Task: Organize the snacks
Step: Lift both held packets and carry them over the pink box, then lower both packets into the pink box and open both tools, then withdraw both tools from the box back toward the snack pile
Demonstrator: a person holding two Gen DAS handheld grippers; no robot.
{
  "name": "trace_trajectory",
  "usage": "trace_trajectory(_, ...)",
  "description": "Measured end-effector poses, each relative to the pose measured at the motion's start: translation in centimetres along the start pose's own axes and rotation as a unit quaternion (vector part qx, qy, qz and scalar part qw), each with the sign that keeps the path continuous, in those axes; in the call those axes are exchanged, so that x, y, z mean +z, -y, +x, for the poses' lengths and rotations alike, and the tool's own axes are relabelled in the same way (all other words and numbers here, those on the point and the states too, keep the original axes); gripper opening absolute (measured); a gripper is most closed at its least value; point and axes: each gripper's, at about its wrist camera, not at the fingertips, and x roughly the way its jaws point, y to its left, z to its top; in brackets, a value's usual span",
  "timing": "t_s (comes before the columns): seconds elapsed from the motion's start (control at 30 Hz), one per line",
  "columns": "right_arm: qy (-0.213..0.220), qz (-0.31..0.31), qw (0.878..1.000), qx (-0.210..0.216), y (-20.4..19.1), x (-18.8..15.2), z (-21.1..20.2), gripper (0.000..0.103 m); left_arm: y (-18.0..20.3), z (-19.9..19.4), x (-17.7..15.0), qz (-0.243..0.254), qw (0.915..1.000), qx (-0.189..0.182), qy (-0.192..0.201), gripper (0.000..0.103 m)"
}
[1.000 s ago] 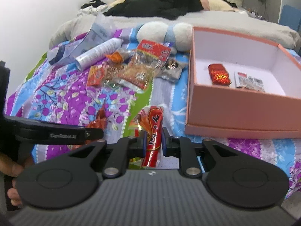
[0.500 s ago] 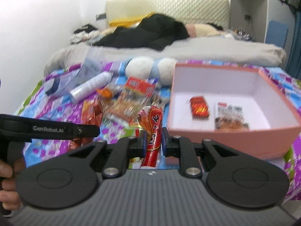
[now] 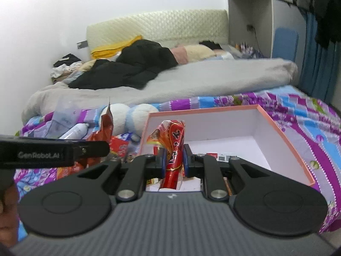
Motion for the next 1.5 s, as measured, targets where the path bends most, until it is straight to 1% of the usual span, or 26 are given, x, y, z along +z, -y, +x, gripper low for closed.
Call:
trace_trajectory(0.17, -0.05, 0.017, 0.999, -0.004, 3.3, 0.9, 3.3, 0.019, 1.0, 4.5, 1.8, 0.014, 0.9991, 0.002, -0.039, 0.042)
trace_trajectory(0.27, -0.075, 0.024, 0.997, -0.013, 5.1, 0.7, 5.2, 0.019, 1.0, 6.9, 2.1, 0.007, 0.998, -0.003, -0.063, 0.042)
trace_trajectory(0.4, -0.101, 0.024, 0.994, -0.017, 6.7, 0.2, 7.5, 0.019, 0.5, 10.0, 1.8, -0.007, 0.9955, 0.005, -0.095, 0.042)
trace_trajectory(0.53, -0.123, 0.03, 0.992, -0.015, 7.8, -0.5, 9.5, 0.022, 0.1, 11.5, 1.2, -0.018, 0.9937, 0.009, -0.11, 0.043)
trace_trajectory(0.57, -0.125, 0.036, 0.991, -0.015, 8.1, -0.8, 9.8, 0.025, -0.1, 11.6, 1.0, -0.021, 0.9935, 0.01, -0.111, 0.043)
trace_trajectory(0.63, -0.127, 0.045, 0.991, -0.021, 8.5, -1.4, 10.3, 0.025, -0.3, 11.8, 0.8, -0.023, 0.9935, 0.009, -0.111, 0.043)
trace_trajectory(0.73, -0.131, 0.054, 0.99, -0.024, 8.9, -2.3, 10.9, 0.026, -0.6, 11.9, 0.8, -0.026, 0.9934, 0.007, -0.111, 0.043)
trace_trajectory(0.77, -0.134, 0.057, 0.989, -0.024, 8.9, -2.6, 11.1, 0.034, -0.5, 11.8, 0.9, -0.022, 0.9936, 0.013, -0.11, 0.045)
trace_trajectory(0.8, -0.137, 0.061, 0.988, -0.026, 9.0, -2.8, 11.3, 0.048, -0.5, 11.9, 0.9, -0.02, 0.9935, 0.019, -0.111, 0.054)
trace_trajectory(0.83, -0.138, 0.067, 0.988, -0.026, 9.1, -2.9, 11.5, 0.054, -0.6, 11.9, 0.9, -0.02, 0.9934, 0.021, -0.111, 0.067)
trace_trajectory(0.87, -0.136, 0.073, 0.988, -0.024, 9.3, -3.0, 11.6, 0.063, -0.5, 11.7, 1.0, -0.019, 0.9934, 0.02, -0.111, 0.072)
trace_trajectory(0.9, -0.134, 0.078, 0.988, -0.022, 9.3, -3.0, 11.5, 0.062, -0.6, 11.5, 1.0, -0.018, 0.994, 0.018, -0.106, 0.075)
trace_trajectory(1.13, -0.11, 0.074, 0.991, -0.025, 9.0, -2.5, 10.2, 0.062, -1.0, 9.0, 1.4, -0.027, 0.9966, 0.007, -0.078, 0.075)
trace_trajectory(1.37, -0.064, 0.064, 0.996, -0.009, 7.4, -1.3, 6.7, 0.062, -0.3, 4.5, 1.6, -0.009, 0.9991, 0.019, -0.037, 0.075)
trace_trajectory(1.5, -0.041, 0.058, 0.997, 0.008, 6.1, -1.1, 4.6, 0.062, -0.2, 1.7, 1.3, -0.011, 0.9996, 0.024, -0.012, 0.075)
